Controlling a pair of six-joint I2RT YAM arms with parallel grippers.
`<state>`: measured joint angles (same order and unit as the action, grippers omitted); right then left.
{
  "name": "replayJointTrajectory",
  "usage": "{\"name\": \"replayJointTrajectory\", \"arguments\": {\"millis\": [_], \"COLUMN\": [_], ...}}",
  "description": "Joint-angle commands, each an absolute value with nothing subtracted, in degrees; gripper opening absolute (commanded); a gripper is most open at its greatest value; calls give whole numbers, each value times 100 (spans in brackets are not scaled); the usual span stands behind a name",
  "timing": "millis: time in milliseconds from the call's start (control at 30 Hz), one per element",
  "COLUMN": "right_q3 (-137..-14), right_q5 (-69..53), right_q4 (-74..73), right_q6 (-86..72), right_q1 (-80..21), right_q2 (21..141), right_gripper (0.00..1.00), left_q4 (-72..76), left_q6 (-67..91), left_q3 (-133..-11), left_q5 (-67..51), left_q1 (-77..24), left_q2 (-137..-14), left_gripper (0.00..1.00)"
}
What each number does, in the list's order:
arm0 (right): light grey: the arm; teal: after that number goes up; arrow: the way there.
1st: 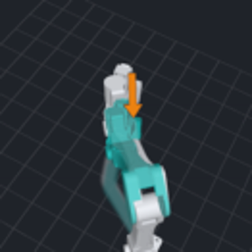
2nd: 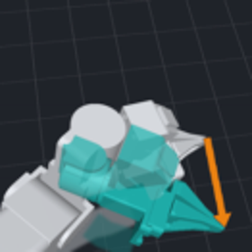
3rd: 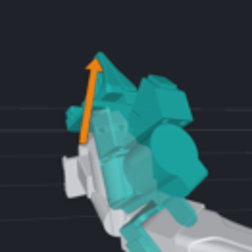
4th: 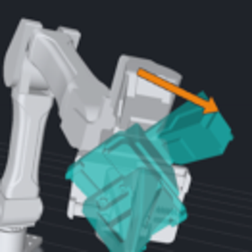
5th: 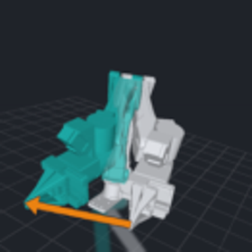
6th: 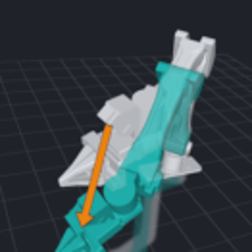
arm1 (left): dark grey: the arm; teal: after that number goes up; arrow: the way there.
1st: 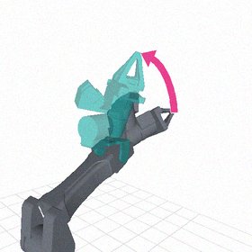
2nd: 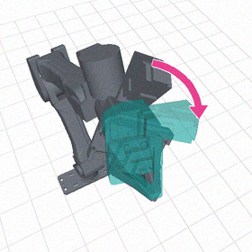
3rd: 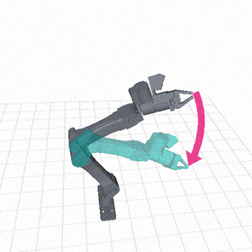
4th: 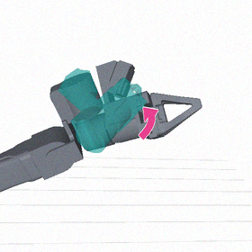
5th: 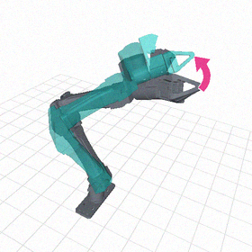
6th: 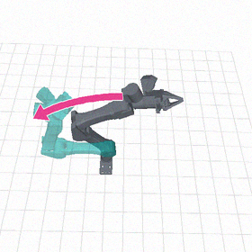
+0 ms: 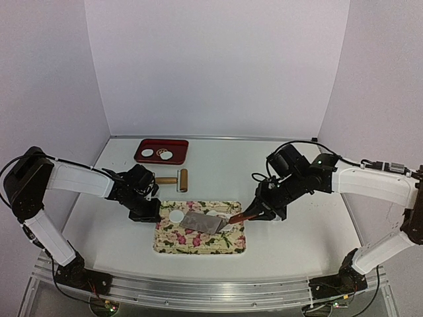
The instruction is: Roll out the dumpling wrappers from the dough
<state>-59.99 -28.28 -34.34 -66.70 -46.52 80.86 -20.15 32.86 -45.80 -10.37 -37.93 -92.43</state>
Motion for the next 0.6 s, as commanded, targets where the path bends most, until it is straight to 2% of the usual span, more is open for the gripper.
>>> {"name": "replayJointTrajectory", "arguments": {"millis": [0,567], "right_q3": [-5800,-5747], "right_q5": [-2046,-2084], "right_q4": [-3913,-3436], "right_q6": [-6741,-6838], "right_q1": [-4622,-4620], "right_q2": [8373,8550], "right_gripper": [0,0], "left_q4": [-1889,-1882], "left_q6": [3214,3205], "left_q3": [-4797,-4824], "left_q5": [-1185,-1195], "left_q1": [-3832,-3832], "left_q2": [-9368,-9416], "left_gripper": [0,0]}}
